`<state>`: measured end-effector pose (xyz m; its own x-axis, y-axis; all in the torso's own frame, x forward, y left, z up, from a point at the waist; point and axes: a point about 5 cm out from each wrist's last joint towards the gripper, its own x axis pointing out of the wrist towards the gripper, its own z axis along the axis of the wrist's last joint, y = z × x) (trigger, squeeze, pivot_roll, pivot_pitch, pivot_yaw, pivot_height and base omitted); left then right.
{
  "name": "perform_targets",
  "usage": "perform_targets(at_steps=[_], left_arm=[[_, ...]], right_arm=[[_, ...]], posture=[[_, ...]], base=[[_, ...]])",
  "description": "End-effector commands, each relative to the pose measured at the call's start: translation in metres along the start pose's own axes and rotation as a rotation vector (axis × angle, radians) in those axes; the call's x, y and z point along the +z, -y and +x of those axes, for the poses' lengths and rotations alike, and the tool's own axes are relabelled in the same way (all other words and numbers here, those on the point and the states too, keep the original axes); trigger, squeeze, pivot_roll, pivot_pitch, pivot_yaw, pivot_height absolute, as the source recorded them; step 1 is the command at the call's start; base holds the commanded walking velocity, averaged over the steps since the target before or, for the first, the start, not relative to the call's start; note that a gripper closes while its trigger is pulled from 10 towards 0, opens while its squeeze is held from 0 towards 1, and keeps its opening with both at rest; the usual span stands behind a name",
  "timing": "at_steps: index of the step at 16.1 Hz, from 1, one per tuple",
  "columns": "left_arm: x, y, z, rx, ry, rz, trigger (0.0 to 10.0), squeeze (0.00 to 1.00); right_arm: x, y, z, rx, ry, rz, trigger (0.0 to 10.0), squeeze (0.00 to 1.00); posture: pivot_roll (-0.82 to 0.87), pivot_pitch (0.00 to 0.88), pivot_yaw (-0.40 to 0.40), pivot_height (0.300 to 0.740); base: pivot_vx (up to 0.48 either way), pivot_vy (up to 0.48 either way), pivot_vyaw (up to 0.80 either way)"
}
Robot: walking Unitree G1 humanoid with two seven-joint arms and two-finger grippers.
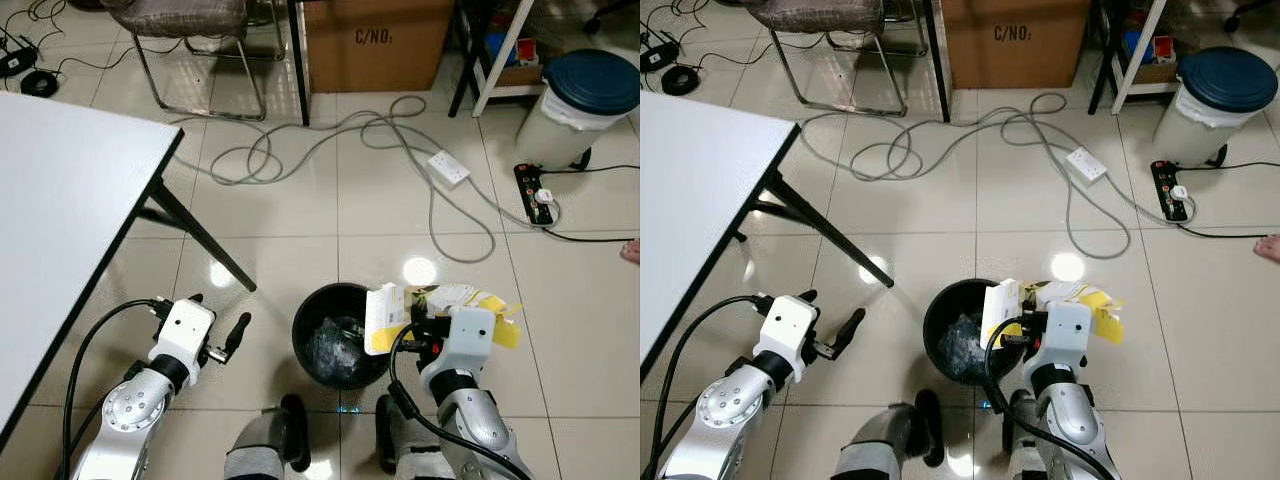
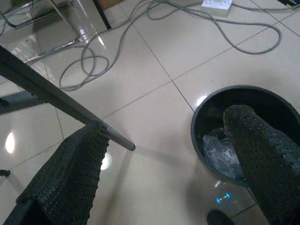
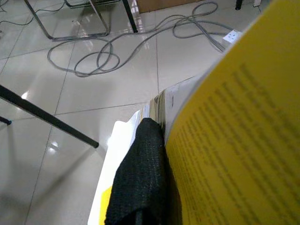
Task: Picking trash to rubbish bin
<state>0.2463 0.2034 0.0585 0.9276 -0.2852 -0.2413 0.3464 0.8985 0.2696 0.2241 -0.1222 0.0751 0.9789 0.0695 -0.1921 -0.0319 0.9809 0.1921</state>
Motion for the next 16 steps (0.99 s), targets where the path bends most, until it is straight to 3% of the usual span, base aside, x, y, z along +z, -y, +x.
perform_targets(at_steps=[1, 11, 16], left_arm=[[-0.013, 0.000, -0.008, -0.007, -0.051, 0.006, 10.0, 0.00], [-0.009, 0.001, -0.009, -0.017, -0.041, 0.017, 10.0, 0.00], [-0.001, 0.001, -0.011, -0.041, -0.007, 0.055, 10.0, 0.00]], right_arm=[[-0.009, -0.004, -0.003, -0.006, -0.030, 0.032, 0.0, 0.00], [-0.010, -0.003, -0.004, -0.012, -0.027, 0.034, 0.0, 0.00], [-0.011, -0.004, -0.004, -0.021, -0.026, 0.036, 0.0, 0.00]], posture=[[-0.02, 0.348, 0.105, 0.659], [-0.01, 0.358, 0.112, 0.565], [0.00, 0.373, 0.122, 0.560]], base=[[0.000, 0.000, 0.00], [0.000, 0.000, 0.00], [0.000, 0.000, 0.00]])
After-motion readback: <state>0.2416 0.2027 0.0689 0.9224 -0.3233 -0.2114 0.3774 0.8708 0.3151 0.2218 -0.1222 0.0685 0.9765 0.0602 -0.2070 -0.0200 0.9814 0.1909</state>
